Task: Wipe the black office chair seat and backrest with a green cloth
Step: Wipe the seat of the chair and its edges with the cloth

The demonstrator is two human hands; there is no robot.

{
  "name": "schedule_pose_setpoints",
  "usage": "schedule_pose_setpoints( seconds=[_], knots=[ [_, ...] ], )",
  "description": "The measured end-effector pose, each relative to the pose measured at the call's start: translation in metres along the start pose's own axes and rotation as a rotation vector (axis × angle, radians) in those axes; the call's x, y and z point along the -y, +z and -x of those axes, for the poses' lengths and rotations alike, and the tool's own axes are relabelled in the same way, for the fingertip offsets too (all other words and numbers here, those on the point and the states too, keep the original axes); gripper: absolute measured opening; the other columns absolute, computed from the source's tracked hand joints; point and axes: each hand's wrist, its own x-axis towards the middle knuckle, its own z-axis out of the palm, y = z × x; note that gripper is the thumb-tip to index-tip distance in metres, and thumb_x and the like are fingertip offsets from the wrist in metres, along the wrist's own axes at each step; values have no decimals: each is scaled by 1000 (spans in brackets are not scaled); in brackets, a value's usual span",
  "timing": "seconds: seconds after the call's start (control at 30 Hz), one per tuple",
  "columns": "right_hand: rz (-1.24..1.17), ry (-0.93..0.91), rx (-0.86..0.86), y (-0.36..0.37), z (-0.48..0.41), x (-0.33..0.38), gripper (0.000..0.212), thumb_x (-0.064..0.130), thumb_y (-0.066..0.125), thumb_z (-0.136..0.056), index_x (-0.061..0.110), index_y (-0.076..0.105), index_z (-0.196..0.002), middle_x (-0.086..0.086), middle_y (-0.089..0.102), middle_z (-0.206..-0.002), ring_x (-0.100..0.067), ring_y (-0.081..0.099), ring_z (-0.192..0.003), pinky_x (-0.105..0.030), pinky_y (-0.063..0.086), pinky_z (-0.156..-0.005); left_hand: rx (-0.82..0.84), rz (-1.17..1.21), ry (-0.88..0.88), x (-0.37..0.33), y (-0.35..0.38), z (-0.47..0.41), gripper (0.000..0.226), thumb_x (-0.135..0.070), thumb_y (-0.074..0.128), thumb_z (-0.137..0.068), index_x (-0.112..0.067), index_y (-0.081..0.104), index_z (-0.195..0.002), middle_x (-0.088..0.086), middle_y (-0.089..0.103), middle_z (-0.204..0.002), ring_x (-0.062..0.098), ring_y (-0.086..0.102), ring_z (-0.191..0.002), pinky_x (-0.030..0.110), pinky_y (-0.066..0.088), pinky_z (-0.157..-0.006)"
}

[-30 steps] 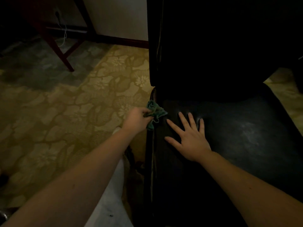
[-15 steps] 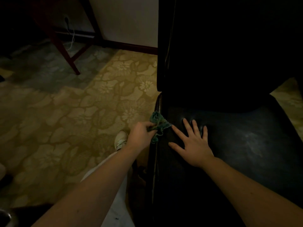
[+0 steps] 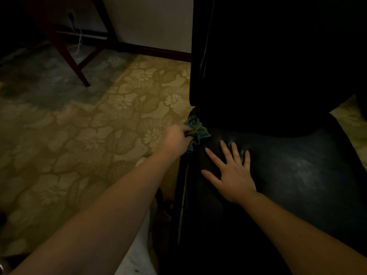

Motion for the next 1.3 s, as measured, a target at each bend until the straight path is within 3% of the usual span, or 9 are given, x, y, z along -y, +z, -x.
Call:
schedule_pose_setpoints(
  seconds=[0.3, 0.47, 0.6, 0.7, 0.8, 0.97, 1.17, 1.3],
  knots=[
    [23, -30, -18, 4, 5, -3, 70, 81, 6, -85, 55, -7, -148, 5, -16, -164, -24, -22, -148, -56, -16, -116, -21, 64, -3, 21, 15, 55, 37, -17, 65, -95, -13, 63, -131, -1, 50, -148, 17, 48, -133, 15, 33, -100],
    [29, -58, -44, 6, 9, -5, 70, 81, 7, -85, 55, -6, -149, 3, -11, -164, -26, -17, -150, -57, -13, -117, -45, 33, 27, 24, 19, 66, 34, -16, 65, -94, -14, 66, -128, -4, 55, -142, 15, 51, -130, 11, 30, -98],
    [32, -40, -45, 6, 6, -4, 73, 81, 5, -84, 52, -1, -151, 3, -11, -164, -27, -17, -150, -57, -13, -117, 0, -5, 18, 20, 9, 39, 34, -19, 65, -94, -14, 66, -128, 1, 56, -141, 20, 55, -125, 30, 43, -107],
    [16, -18, -59, 7, 2, -2, 73, 82, 8, -85, 52, 0, -151, 3, -11, -164, -27, -18, -149, -58, -13, -117, -21, 25, -27, 17, 10, 28, 35, -20, 65, -94, -15, 65, -129, 2, 59, -137, 21, 56, -123, 31, 47, -102],
    [17, 2, -33, 6, 0, -1, 73, 82, 9, -85, 52, -1, -151, 3, -13, -164, -27, -19, -149, -58, -14, -116, -51, 62, -36, 13, 15, 37, 35, -15, 67, -93, -12, 66, -128, 1, 58, -139, 19, 52, -128, 22, 39, -103],
    [62, -2, 57, -2, -1, 1, 72, 82, 6, -84, 54, -15, -147, 1, -18, -163, -30, -21, -148, -61, -12, -115, -60, 74, -30, 22, 21, 66, 34, -14, 65, -94, -12, 65, -128, -4, 55, -143, 15, 51, -129, 10, 30, -92],
    [18, 53, 82, -7, 21, 13, 70, 77, 8, -89, 50, -11, -150, -2, -18, -163, -29, -20, -149, -58, -8, -118, -84, 99, -74, 15, 24, 72, 33, -13, 63, -95, -13, 66, -128, 0, 60, -138, 20, 55, -126, 18, 38, -95],
    [-26, 78, 60, 0, 58, 8, 73, 80, 7, -86, 50, -8, -151, 3, -15, -164, -25, -19, -149, -57, -11, -118, -70, 92, -91, 14, 20, 74, 36, -15, 65, -94, -13, 64, -130, 4, 60, -137, 19, 57, -123, 15, 37, -90]
  ],
)
